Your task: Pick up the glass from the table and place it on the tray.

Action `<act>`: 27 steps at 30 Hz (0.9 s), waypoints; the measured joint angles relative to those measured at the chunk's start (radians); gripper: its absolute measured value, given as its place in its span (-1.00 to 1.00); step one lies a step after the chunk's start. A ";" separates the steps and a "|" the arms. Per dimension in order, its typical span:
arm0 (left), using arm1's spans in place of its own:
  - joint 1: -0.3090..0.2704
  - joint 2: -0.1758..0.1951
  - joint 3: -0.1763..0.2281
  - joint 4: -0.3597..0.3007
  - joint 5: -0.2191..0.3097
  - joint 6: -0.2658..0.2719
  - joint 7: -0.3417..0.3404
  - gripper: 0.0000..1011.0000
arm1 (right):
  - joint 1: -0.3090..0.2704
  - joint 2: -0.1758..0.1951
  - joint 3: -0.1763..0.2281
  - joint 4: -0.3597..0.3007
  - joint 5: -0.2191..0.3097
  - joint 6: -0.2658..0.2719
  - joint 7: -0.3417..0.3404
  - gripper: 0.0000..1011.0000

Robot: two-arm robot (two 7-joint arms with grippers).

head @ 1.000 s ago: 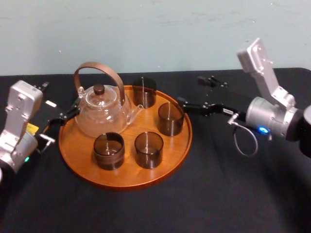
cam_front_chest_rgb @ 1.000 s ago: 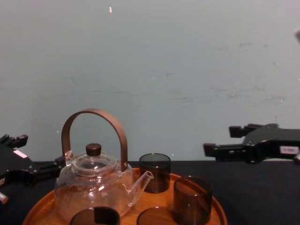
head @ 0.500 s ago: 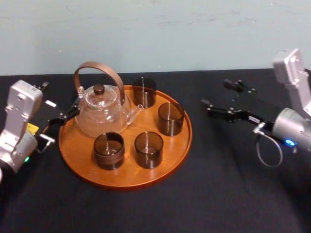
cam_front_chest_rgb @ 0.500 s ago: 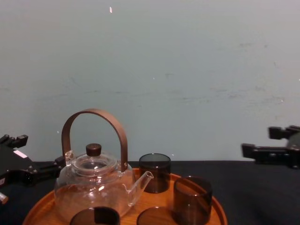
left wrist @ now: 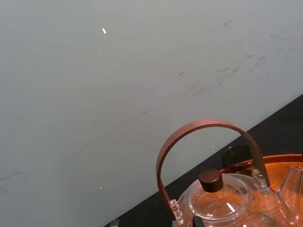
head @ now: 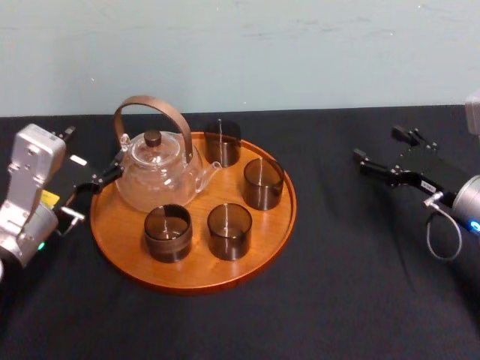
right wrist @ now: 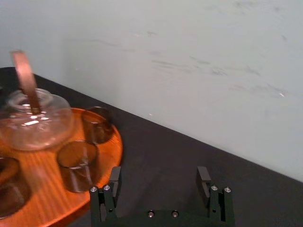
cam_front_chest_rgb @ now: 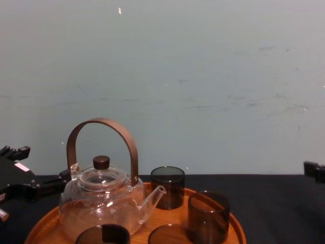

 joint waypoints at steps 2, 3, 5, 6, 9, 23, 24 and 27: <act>0.000 0.000 0.000 0.000 0.000 0.000 0.000 0.98 | 0.006 -0.010 0.008 0.031 -0.006 -0.004 -0.006 0.98; 0.000 0.000 0.000 0.000 0.000 0.000 0.000 0.98 | 0.009 -0.013 0.009 0.039 -0.007 -0.005 -0.007 0.98; 0.000 0.000 0.000 0.000 0.000 0.000 0.000 0.98 | 0.018 -0.022 0.014 0.066 -0.012 -0.006 -0.012 0.98; 0.000 0.000 0.000 0.000 0.000 0.000 0.000 0.98 | 0.021 -0.025 0.016 0.074 -0.014 -0.006 -0.013 0.98; 0.000 0.000 0.000 0.000 0.000 0.000 0.000 0.98 | 0.030 -0.035 0.019 0.099 -0.023 -0.006 -0.016 0.98; 0.000 0.000 0.000 0.000 0.000 0.000 0.000 0.98 | 0.036 -0.041 0.019 0.109 -0.032 -0.005 -0.018 0.98; 0.000 0.000 0.000 0.000 0.000 0.000 0.000 0.98 | 0.035 -0.040 0.019 0.108 -0.032 -0.005 -0.018 0.98; 0.000 0.000 0.000 0.000 0.000 0.000 0.000 0.98 | 0.035 -0.040 0.019 0.107 -0.031 -0.005 -0.018 0.98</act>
